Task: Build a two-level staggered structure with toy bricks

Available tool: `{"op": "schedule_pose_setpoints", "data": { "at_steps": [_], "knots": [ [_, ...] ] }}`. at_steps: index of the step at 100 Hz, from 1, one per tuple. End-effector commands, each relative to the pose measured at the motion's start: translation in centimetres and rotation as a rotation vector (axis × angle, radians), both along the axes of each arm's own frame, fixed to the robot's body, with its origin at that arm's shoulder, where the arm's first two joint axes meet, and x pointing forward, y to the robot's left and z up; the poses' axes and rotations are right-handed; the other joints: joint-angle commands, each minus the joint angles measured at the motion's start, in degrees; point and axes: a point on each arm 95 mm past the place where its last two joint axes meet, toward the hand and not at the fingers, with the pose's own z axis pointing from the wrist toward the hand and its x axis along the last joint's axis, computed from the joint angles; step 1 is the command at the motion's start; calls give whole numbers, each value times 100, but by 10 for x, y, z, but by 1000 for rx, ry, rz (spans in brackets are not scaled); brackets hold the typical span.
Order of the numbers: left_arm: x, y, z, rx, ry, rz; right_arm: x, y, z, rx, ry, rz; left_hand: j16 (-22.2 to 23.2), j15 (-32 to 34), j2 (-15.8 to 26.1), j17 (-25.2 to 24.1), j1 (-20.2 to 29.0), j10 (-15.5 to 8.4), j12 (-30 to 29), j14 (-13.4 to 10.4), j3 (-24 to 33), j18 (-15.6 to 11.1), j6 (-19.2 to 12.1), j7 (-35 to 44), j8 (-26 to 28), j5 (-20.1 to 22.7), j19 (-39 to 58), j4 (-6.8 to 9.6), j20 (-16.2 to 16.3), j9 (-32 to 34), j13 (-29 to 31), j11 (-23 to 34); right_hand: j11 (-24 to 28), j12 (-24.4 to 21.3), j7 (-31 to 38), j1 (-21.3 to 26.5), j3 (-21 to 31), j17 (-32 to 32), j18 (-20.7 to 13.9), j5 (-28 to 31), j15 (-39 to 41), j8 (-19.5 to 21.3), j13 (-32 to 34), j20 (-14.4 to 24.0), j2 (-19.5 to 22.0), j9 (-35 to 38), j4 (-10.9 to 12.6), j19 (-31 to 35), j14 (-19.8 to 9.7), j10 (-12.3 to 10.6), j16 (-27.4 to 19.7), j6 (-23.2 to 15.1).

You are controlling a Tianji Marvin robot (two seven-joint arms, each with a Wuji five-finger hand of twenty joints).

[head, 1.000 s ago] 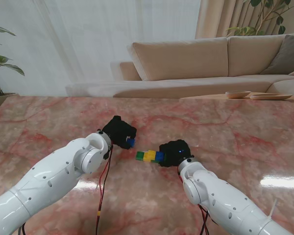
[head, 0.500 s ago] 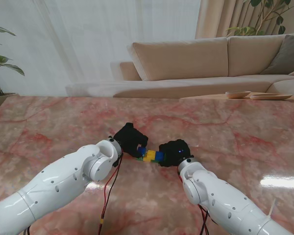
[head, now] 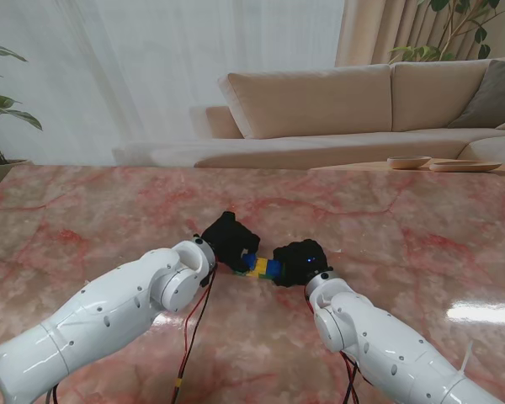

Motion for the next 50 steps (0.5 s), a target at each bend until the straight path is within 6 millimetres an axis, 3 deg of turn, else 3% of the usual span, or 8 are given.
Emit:
{"op": "schedule_pose_setpoints", "data": {
  "at_steps": [1, 50],
  "knots": [
    [0, 2, -1, -5, -5, 14, -4, -3, -9, -11, 33, -11, 83, -153, 236, -82, 38, 21, 72, 155, 114, 112, -349, 362, 318, 515, 56, 0, -66, 149, 111, -2, -2, 88, 439, 270, 542, -65, 48, 208, 29, 18, 143, 38, 153, 93, -51, 83, -33, -89, 103, -632],
    [4, 7, -1, 39, -15, 26, -4, -3, -9, -10, 35, -8, 84, -171, 255, -88, 10, 19, 84, 159, 111, 106, -354, 355, 353, 509, -5, -13, -88, 149, 103, -11, -9, 90, 436, 262, 548, -65, 48, 208, 30, 17, 146, 39, 152, 92, -56, 82, -31, -95, 105, -639]
  ]
}}
